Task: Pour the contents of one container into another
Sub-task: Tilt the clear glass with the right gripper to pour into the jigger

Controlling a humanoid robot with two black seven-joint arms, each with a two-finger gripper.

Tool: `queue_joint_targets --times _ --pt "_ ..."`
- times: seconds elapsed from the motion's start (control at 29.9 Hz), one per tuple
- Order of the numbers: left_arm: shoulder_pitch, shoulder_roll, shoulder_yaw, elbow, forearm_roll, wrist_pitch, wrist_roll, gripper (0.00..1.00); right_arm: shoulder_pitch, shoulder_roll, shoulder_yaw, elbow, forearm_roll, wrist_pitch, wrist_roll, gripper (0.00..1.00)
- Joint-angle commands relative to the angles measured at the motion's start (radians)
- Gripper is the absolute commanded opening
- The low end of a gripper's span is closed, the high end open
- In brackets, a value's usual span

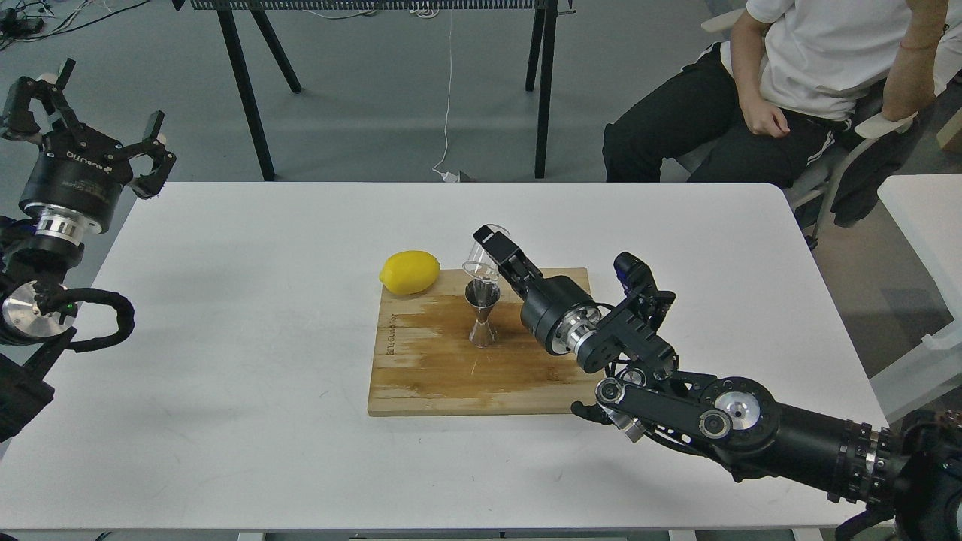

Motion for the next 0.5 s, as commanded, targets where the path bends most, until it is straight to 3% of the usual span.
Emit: queue_joint_targets --times 0.0,0.47 --pt "0.000 0.000 0.000 -0.001 0.000 0.000 0.000 1.00 0.000 0.000 -0.005 -0.004 -0.035 0.000 0.014 0.37" --pt "0.010 0.001 0.000 -0.001 0.000 0.000 -0.005 1.00 0.000 0.000 -0.036 -0.013 -0.075 0.000 0.031 0.37"
